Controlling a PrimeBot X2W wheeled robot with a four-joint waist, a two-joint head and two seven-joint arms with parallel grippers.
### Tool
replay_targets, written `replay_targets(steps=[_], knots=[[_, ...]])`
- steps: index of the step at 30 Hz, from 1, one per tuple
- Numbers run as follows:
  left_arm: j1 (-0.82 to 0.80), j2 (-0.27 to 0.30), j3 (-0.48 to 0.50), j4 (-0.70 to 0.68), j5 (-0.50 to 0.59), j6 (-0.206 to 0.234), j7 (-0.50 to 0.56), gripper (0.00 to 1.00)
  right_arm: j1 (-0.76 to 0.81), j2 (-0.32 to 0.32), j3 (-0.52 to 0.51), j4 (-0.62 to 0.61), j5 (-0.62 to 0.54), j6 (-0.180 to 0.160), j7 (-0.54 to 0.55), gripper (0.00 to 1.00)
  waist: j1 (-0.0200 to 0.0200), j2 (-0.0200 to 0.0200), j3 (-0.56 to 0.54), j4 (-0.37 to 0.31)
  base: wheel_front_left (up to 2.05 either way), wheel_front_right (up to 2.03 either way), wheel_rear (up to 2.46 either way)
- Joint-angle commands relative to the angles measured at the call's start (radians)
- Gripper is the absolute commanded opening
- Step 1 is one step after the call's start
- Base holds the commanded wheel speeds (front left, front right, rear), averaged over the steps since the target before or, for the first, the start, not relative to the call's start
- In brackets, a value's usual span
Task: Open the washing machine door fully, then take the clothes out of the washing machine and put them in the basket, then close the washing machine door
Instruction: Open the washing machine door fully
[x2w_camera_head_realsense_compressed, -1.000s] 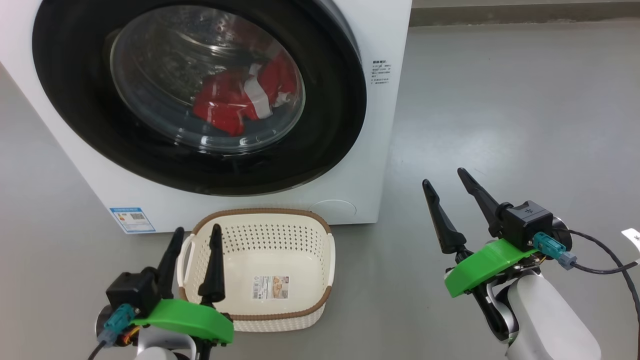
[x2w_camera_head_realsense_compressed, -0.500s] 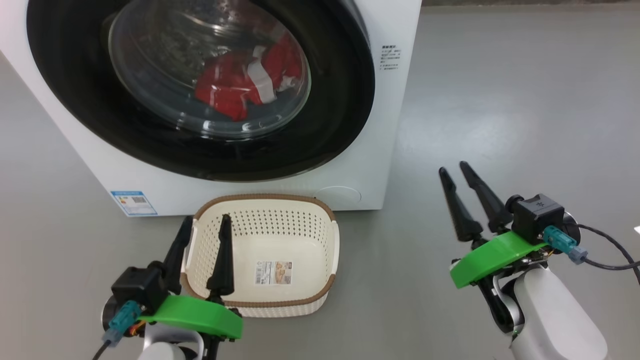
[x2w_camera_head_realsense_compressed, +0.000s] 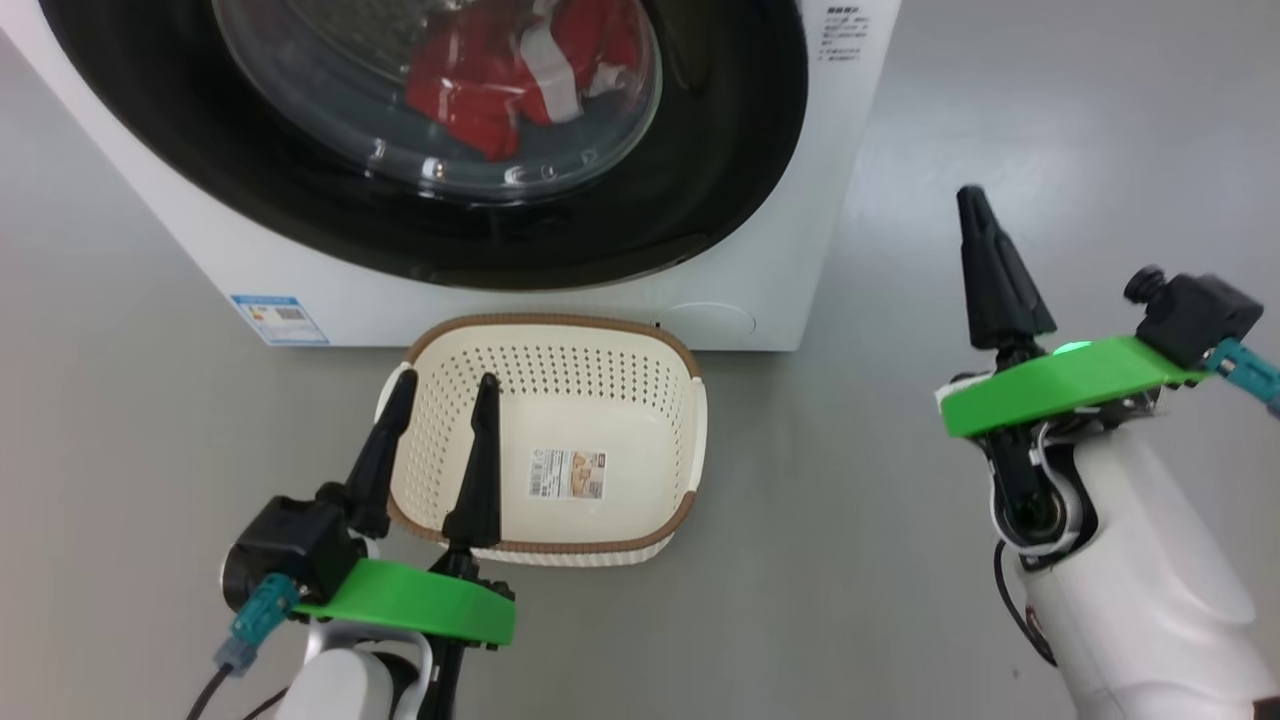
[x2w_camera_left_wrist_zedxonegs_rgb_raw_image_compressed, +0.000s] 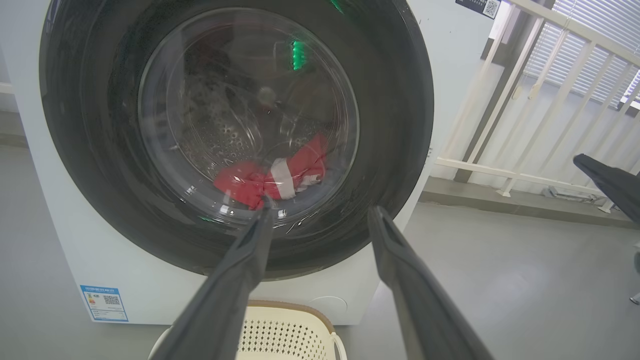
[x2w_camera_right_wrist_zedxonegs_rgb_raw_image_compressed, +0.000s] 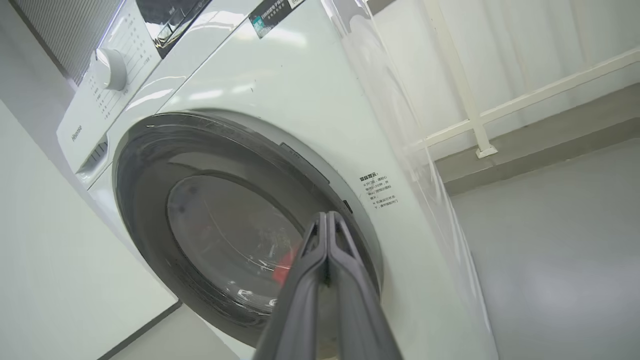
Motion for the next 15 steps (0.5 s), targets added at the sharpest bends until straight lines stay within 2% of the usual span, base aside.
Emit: replay_targets(steps=[1, 10, 15], knots=[[-0.041, 0.015, 0.027, -0.034, 0.016, 0.006, -0.012, 1.00, -0.039, 0.004, 0.013, -0.020, 0.018, 0.007, -0.006, 0.00, 0.0000, 0.0000, 0.034, 0.020, 0.00, 0.00, 0.00], [-0.064, 0.017, 0.000, -0.094, 0.047, 0.008, -0.012, 1.00, -0.200, -0.060, 0.022, -0.012, 0.312, 0.007, 0.070, 0.00, 0.0000, 0.0000, 0.147, 0.037, 0.00, 0.00, 0.00], [-0.089, 0.017, -0.001, -0.098, 0.055, 0.003, -0.012, 1.00, -0.274, -0.070, 0.004, -0.001, 0.472, 0.007, 0.146, 0.00, 0.0000, 0.0000, 0.202, 0.039, 0.00, 0.00, 0.00]])
